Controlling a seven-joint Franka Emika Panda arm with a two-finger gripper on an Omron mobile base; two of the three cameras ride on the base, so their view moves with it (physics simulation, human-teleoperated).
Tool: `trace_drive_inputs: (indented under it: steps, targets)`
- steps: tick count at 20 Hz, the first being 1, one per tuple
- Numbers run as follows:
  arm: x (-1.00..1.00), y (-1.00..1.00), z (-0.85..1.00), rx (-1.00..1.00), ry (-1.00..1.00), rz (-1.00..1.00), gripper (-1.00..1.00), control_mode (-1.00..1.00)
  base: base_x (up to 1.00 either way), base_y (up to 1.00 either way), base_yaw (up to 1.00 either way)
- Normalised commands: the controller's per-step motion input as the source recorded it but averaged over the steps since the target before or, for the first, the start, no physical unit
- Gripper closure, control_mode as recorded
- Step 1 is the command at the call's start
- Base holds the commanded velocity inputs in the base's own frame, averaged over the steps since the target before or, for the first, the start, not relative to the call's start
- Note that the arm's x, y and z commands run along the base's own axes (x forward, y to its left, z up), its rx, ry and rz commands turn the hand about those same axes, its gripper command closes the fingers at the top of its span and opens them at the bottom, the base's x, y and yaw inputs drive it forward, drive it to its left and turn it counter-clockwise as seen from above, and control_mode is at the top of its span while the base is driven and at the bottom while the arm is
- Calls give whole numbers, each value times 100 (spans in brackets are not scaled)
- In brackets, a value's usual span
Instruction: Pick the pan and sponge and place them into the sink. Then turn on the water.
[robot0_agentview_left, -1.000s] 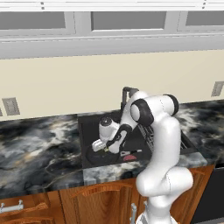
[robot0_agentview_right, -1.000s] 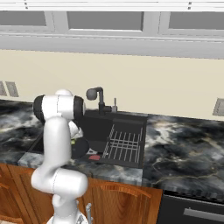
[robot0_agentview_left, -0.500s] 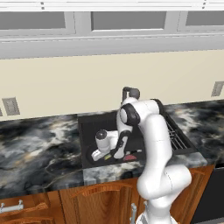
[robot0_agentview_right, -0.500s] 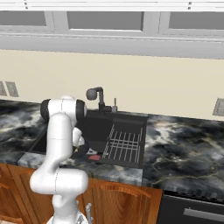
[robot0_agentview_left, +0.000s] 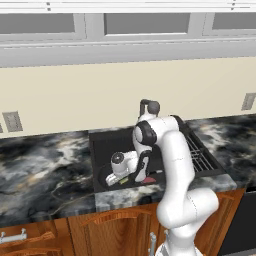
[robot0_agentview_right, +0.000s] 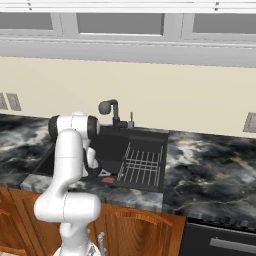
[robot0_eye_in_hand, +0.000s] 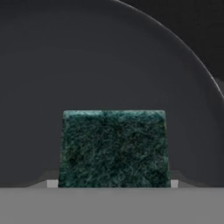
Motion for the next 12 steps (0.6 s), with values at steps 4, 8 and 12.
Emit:
trace_drive_inputs:
  steps: [4,8,12]
  targets:
    - [0,-9,49,0,0,0,-100,-100,0,0,0]
    - [0,0,37,0,0,0,-100,-100,0,0,0]
    - [-12,0,55,0,0,0,-100,-100,0,0,0]
